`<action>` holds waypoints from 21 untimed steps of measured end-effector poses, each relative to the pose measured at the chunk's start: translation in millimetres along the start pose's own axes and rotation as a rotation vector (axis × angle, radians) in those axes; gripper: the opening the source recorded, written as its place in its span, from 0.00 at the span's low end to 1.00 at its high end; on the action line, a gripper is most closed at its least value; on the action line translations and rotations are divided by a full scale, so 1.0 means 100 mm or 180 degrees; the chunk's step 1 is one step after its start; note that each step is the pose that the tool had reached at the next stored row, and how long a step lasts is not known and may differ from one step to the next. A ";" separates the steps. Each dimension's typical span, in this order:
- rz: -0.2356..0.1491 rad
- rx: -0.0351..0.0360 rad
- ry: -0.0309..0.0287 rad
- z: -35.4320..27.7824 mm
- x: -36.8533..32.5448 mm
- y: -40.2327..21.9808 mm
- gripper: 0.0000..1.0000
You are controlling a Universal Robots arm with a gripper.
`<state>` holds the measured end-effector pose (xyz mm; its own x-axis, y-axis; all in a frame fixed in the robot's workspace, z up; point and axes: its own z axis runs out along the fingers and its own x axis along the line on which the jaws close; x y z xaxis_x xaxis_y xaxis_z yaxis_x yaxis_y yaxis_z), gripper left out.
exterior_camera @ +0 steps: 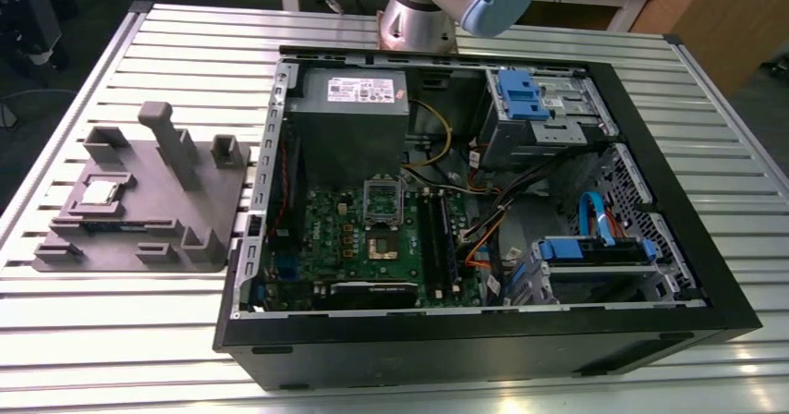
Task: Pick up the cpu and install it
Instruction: 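Pick up the cpu and move it towards the insertion slot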
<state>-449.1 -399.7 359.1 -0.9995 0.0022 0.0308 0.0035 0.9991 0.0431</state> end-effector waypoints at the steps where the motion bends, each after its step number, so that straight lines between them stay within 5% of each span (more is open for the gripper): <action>1: 0.0000 0.0000 0.0000 0.000 0.000 0.000 0.65; 11: 0.0000 0.0000 0.0000 0.001 0.000 0.000 0.65; 12: 0.0000 0.0000 0.0000 0.013 -0.001 -0.001 0.65; 13: 0.0000 0.0000 0.0000 0.108 -0.003 -0.005 0.65; 15: 0.0000 0.0000 0.0000 0.112 -0.003 -0.005 0.65; 17: 0.0000 0.0000 0.0000 0.196 -0.006 -0.008 0.65; 21: 0.0000 0.0000 0.0000 0.206 -0.007 -0.009 0.65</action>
<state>-449.1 -399.7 338.5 -0.9995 0.0022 0.0307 0.0035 0.9991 0.0432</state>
